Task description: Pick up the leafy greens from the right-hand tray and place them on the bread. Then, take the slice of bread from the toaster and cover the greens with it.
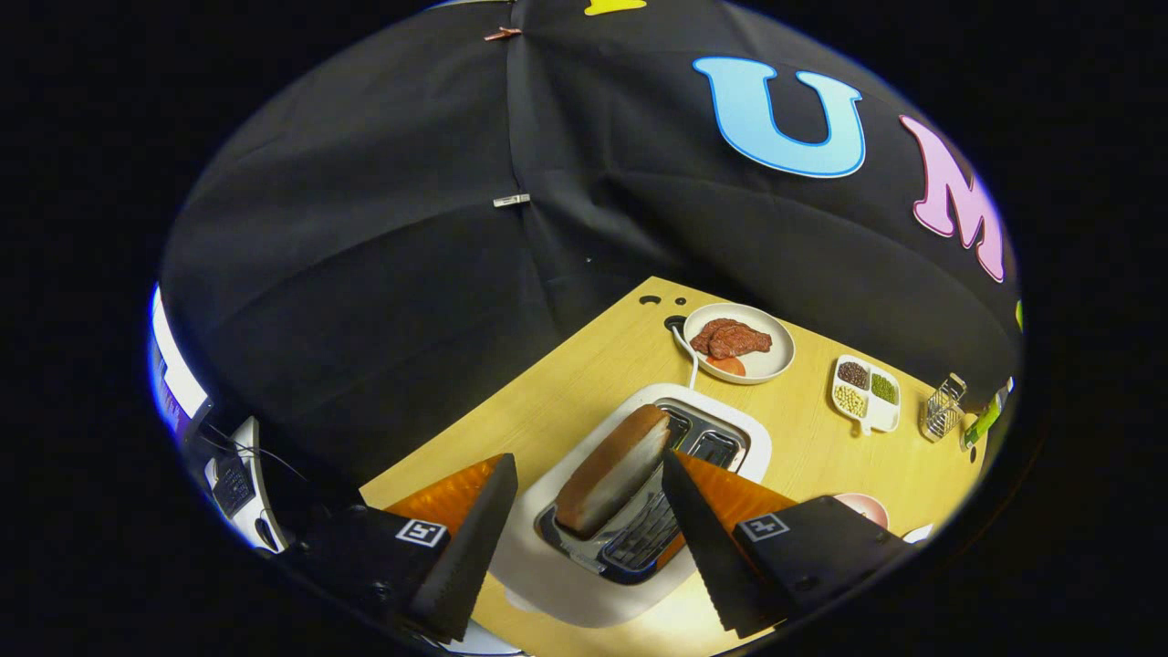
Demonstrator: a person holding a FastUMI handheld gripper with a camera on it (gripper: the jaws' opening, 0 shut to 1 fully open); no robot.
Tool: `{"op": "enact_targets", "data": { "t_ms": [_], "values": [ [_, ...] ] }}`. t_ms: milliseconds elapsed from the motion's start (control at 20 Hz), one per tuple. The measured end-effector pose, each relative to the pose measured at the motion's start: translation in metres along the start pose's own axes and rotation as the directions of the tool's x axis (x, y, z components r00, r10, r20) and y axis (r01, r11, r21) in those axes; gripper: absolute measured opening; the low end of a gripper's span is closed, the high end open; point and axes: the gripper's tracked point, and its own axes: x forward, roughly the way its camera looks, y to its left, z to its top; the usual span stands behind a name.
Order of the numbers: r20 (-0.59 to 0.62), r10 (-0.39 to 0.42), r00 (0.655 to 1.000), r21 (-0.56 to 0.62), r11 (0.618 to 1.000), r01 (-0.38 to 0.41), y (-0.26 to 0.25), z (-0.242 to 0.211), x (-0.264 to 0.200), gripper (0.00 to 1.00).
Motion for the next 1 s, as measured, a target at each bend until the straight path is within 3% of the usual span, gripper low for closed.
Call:
{"op": "enact_targets", "data": {
  "t_ms": [100, 350, 450, 550, 600, 750, 1000],
  "values": [
    [-0.016, 0.005, 1.0, -0.002, 1.0, -0.005, 0.002, -0.002, 0.008, 0.99],
    [-0.026, -0.012, 1.0, 0.012, 1.0, 0.013, -0.004, -0.004, 0.015, 0.66],
    [-0.039, -0.013, 0.999, 0.011, 1.0, 0.013, -0.006, -0.005, 0.017, 0.62],
    [-0.053, -0.01, 0.999, 0.024, 1.0, 0.011, -0.008, -0.008, 0.016, 0.44],
    [-0.062, -0.025, 0.998, 0.032, 0.999, 0.027, -0.012, -0.006, 0.014, 0.44],
    [-0.083, -0.01, 0.996, 0.067, 0.998, 0.016, -0.015, -0.008, 0.013, 0.16],
    [-0.076, 0.039, 0.996, 0.077, 0.996, -0.033, -0.011, 0.002, 0.0, 0.13]
  ]
}}
